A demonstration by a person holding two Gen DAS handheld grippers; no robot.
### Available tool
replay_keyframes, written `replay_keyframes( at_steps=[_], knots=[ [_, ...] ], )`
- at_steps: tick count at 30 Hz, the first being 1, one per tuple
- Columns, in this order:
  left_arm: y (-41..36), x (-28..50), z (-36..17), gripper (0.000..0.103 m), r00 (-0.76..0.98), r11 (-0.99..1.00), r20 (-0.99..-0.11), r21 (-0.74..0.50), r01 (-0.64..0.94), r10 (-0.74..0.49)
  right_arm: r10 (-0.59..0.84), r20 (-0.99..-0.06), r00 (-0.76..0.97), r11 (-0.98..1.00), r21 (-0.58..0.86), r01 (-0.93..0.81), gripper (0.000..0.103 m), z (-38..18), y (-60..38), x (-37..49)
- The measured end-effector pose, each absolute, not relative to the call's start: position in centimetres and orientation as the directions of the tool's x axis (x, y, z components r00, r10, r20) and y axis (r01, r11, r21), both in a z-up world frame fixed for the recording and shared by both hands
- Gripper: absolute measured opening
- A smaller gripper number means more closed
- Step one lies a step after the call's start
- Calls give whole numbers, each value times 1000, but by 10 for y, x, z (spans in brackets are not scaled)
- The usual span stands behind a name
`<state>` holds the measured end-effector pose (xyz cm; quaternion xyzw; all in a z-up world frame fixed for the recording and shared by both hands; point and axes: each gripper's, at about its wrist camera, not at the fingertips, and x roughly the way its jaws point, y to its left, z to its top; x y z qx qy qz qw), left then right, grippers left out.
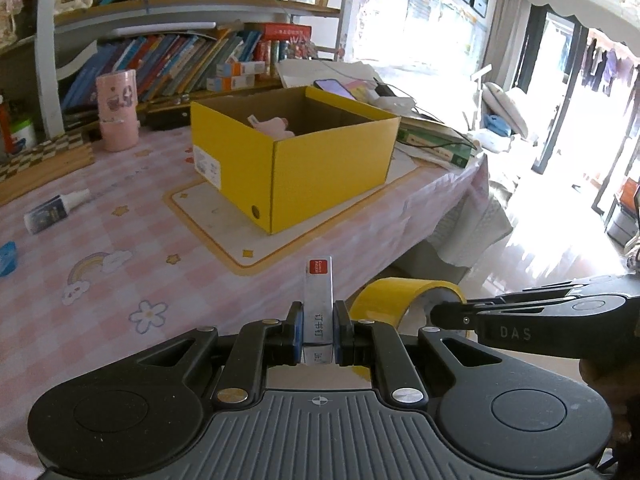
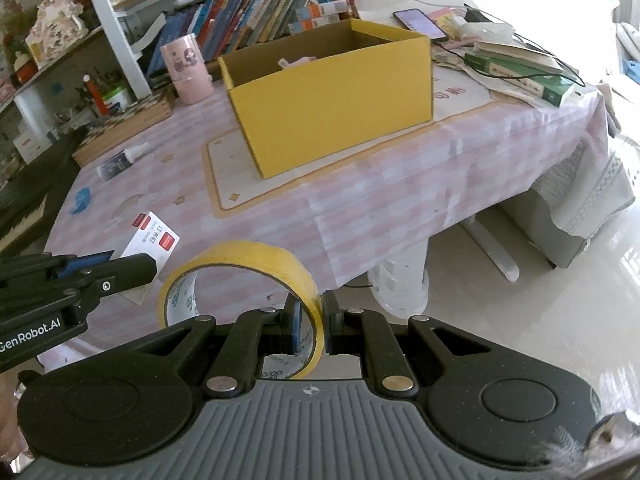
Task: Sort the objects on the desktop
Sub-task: 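Carry the white-red box and tape roll with both grippers toward the yellow box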
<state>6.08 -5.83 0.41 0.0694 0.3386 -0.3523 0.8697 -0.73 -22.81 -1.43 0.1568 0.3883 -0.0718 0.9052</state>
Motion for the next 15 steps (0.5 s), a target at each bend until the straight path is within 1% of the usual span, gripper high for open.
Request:
replay_keyframes(
  at_steps=[15],
  knots=[
    [-104, 80, 2, 13, 505, 726, -644, -117, 678, -575, -13, -737, 676, 937, 227, 266, 10, -16, -272, 13]
  ],
)
